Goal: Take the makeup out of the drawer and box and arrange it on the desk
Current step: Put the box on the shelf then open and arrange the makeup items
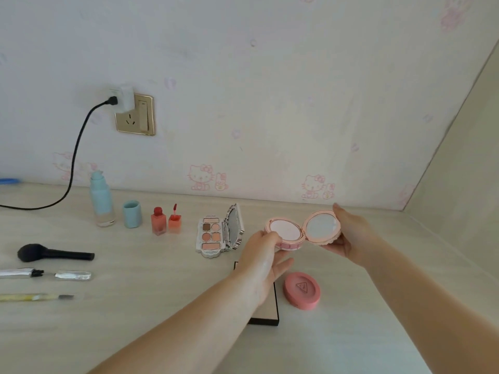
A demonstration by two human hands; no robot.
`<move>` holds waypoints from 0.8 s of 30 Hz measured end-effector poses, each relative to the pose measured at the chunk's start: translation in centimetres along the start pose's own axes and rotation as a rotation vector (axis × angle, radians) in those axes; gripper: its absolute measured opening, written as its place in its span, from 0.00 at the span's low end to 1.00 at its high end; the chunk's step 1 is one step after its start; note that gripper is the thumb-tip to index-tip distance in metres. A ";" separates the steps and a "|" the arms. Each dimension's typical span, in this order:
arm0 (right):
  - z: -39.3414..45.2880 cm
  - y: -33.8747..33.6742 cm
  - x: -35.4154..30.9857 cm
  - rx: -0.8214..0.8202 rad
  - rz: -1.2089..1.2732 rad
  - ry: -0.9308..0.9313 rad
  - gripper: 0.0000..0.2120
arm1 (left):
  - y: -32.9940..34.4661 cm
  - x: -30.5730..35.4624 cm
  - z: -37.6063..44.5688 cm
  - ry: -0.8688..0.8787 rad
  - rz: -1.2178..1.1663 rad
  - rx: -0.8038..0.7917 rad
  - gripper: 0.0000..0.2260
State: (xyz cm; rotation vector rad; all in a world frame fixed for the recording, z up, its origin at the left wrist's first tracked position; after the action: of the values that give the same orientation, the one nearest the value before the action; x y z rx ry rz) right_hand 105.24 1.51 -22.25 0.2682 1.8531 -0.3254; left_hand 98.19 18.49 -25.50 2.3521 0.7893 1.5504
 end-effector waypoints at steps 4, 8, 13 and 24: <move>2.0 1.5 0.4 0.002 -0.019 0.001 0.18 | -0.2 0.6 2.1 0.041 0.086 0.089 0.07; 3.6 2.6 1.4 -0.011 -0.061 0.000 0.19 | -1.1 0.9 4.1 0.015 0.136 0.174 0.07; 4.8 3.8 2.3 0.011 -0.091 0.009 0.19 | -1.5 1.0 5.1 -0.035 0.191 0.221 0.07; 5.4 3.8 3.1 0.018 -0.074 0.054 0.19 | -1.0 1.3 5.5 -0.032 0.203 0.183 0.05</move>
State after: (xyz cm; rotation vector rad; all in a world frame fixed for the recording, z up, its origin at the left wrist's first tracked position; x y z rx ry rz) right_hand 110.44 3.22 -27.08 0.2228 1.9168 -0.3890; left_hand 103.19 20.66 -27.23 2.6554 0.7327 1.5726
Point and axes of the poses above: each hand's wrist, its own z-axis towards the middle knuckle, its own y-axis out of the palm, x = y × z, the point moved 7 cm from there along z, towards the middle knuckle, and after that the axes turned 12 degrees about x, right-handed, at the moved point
